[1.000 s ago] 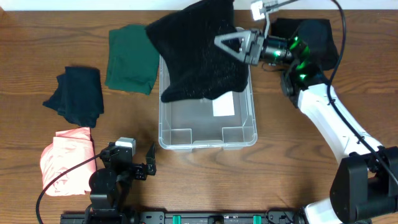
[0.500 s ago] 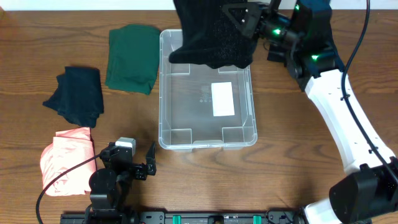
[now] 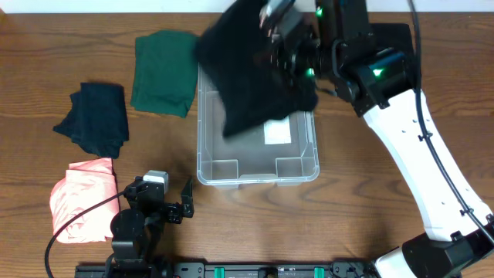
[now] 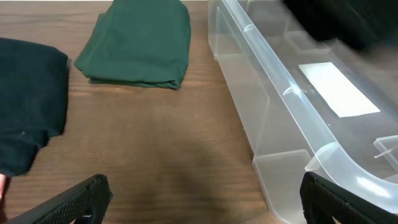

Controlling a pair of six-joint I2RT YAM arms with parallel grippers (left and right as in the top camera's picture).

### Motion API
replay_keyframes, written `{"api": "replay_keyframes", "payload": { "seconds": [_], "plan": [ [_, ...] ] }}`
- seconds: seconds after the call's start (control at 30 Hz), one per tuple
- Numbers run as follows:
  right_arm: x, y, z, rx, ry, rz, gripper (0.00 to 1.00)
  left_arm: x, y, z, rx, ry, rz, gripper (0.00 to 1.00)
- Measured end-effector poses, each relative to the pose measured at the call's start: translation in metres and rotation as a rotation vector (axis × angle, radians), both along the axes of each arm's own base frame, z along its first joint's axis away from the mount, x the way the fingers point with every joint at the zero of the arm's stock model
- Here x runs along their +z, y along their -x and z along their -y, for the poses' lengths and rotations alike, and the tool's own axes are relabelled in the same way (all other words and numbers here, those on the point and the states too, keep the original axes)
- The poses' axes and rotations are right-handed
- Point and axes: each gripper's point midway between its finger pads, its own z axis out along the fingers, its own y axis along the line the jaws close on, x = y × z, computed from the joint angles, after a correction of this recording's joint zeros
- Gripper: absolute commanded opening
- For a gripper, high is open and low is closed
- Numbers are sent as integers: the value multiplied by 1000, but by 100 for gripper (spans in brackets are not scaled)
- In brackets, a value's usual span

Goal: Pack container

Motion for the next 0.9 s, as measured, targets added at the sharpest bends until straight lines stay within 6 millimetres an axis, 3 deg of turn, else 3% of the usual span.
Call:
{"api": "replay_keyframes", "payload": {
  "seconds": [0.1,0.23,0.33,0.67,0.9],
  "plan": [
    [-26,29,10,140,129,-36,1,0,0,0,0,0,0,98],
    [-46,57,23,300,246,-40,1,0,0,0,0,0,0,98],
    [-50,64,26,373,281,-13,1,0,0,0,0,0,0,98],
    [-58,65,24,504,319,73,1,0,0,0,0,0,0,98],
    [-111,43,10,549,329,-30,1,0,0,0,0,0,0,98]
  ]
}}
